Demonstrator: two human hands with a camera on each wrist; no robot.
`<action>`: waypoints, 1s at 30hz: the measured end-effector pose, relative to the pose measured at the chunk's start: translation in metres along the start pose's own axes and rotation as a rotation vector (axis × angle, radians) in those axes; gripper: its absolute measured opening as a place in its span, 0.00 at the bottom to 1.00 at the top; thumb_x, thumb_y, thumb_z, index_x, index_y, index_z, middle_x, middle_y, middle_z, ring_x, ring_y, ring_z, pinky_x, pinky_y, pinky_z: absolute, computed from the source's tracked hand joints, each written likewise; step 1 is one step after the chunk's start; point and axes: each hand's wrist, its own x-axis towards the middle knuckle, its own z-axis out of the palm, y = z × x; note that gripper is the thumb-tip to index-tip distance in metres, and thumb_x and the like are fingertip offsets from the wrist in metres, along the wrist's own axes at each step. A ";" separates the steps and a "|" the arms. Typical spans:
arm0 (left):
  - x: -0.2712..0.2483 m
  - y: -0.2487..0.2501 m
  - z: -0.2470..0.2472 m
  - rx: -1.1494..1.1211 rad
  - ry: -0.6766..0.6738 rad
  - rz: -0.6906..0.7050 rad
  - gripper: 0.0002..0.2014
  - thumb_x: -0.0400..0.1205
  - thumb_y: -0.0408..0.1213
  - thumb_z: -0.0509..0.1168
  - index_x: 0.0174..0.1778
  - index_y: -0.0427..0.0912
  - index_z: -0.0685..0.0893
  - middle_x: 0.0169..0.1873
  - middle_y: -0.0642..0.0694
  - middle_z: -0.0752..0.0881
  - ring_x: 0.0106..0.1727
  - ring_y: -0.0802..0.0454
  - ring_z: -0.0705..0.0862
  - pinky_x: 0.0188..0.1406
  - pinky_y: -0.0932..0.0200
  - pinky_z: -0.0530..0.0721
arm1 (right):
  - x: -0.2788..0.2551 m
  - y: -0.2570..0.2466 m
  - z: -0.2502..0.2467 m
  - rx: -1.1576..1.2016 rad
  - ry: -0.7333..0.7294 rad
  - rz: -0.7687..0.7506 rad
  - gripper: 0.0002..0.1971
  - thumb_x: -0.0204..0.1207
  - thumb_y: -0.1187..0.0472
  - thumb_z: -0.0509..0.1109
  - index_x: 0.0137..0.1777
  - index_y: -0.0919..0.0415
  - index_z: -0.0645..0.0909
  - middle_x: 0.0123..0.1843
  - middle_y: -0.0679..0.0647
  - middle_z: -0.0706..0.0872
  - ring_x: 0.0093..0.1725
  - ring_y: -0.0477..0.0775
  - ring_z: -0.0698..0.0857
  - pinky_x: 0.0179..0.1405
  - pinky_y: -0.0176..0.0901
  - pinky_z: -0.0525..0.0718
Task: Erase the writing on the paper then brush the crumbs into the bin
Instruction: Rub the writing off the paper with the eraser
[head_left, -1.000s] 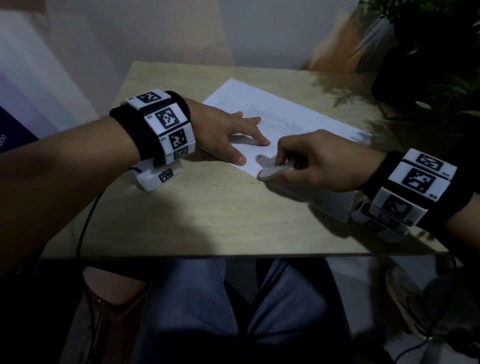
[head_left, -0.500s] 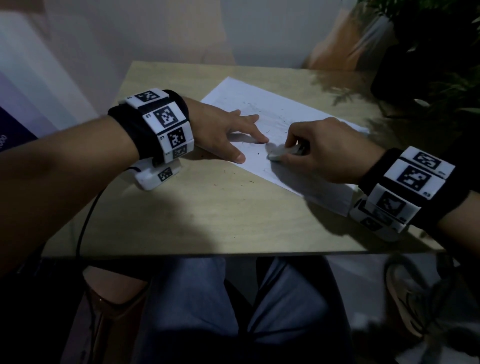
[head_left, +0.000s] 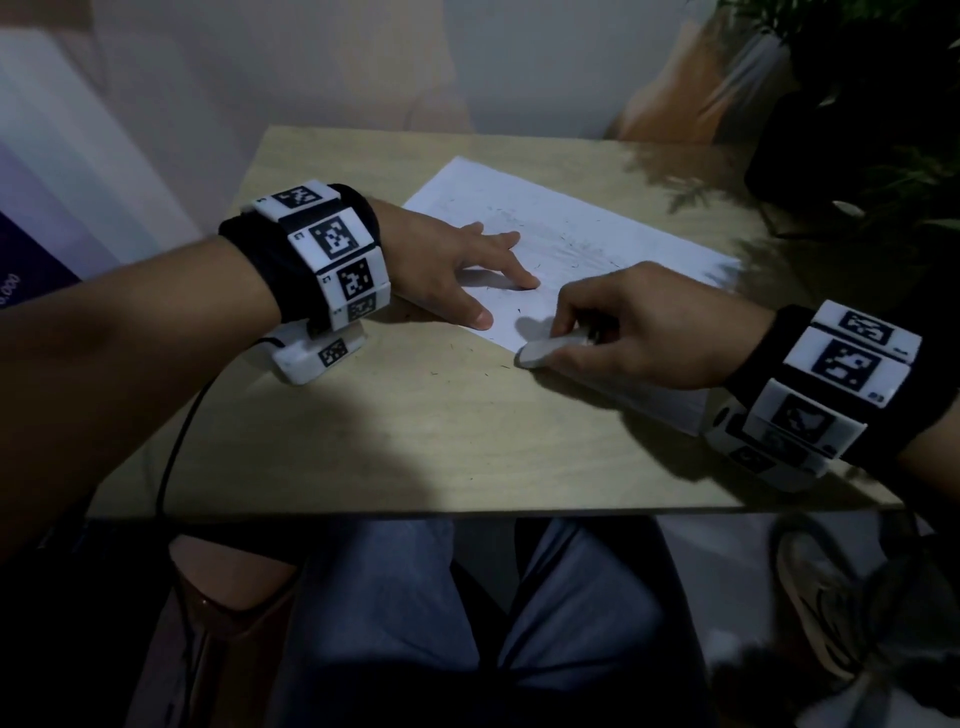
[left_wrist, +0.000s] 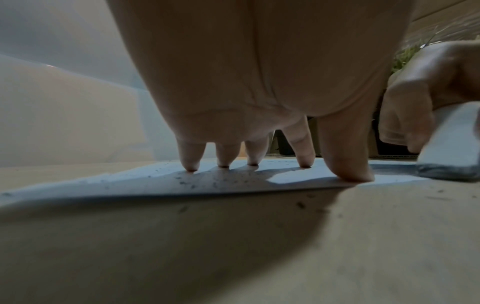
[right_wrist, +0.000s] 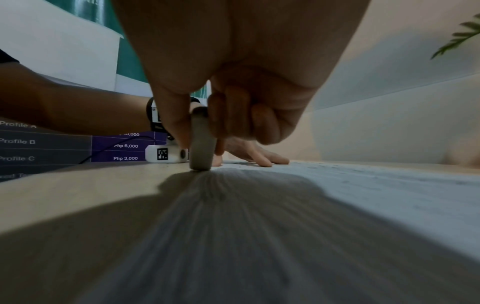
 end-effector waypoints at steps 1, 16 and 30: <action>0.000 -0.001 0.000 -0.002 0.001 0.001 0.32 0.84 0.57 0.68 0.81 0.80 0.61 0.88 0.67 0.40 0.88 0.60 0.37 0.89 0.41 0.43 | 0.001 0.002 0.000 -0.011 0.026 0.029 0.19 0.69 0.35 0.70 0.44 0.51 0.84 0.33 0.43 0.84 0.36 0.42 0.81 0.36 0.39 0.76; 0.002 -0.004 0.001 -0.015 0.002 0.014 0.32 0.83 0.58 0.69 0.80 0.82 0.62 0.87 0.68 0.41 0.88 0.62 0.37 0.89 0.40 0.43 | 0.004 0.011 0.001 -0.203 0.179 0.050 0.17 0.75 0.39 0.72 0.42 0.53 0.83 0.34 0.46 0.84 0.38 0.53 0.83 0.36 0.46 0.74; 0.000 -0.002 0.000 -0.015 -0.009 0.004 0.32 0.84 0.58 0.69 0.80 0.82 0.61 0.87 0.69 0.40 0.88 0.62 0.37 0.89 0.41 0.42 | -0.003 0.004 -0.004 -0.028 -0.003 0.016 0.19 0.70 0.35 0.70 0.45 0.51 0.85 0.33 0.44 0.84 0.35 0.42 0.81 0.36 0.42 0.76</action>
